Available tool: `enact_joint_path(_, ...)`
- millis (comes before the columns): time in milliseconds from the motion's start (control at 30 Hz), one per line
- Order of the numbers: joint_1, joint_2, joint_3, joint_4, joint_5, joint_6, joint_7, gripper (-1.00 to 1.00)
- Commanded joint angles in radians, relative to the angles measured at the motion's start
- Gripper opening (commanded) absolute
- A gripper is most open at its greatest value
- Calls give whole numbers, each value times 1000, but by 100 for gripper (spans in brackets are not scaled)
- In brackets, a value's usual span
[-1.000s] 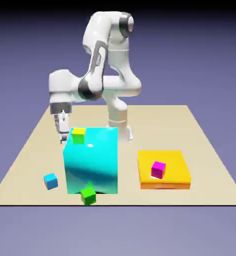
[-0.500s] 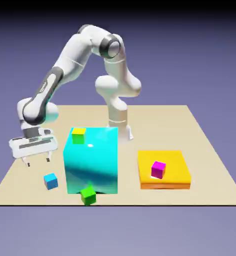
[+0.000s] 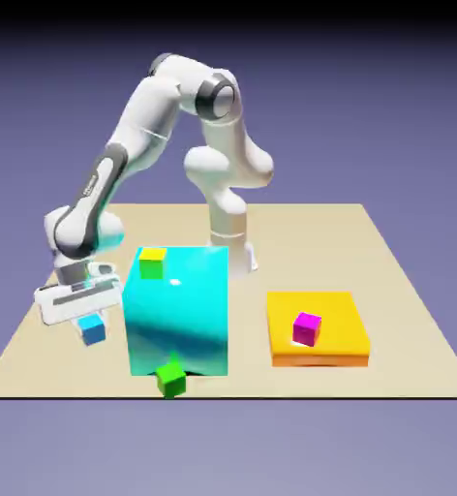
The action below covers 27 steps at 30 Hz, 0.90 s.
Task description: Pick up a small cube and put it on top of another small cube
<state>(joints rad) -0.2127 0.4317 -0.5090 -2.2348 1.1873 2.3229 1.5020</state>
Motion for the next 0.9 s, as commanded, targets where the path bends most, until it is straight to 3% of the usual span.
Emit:
enact_joint_path(0,-1,1,16,28,-31,-28,-42,-100)
enact_joint_path(633,101,109,221,532,-696,-532,-749,-100)
enact_joint_path(867,241,204,159,569,-933,-600,-734,-100)
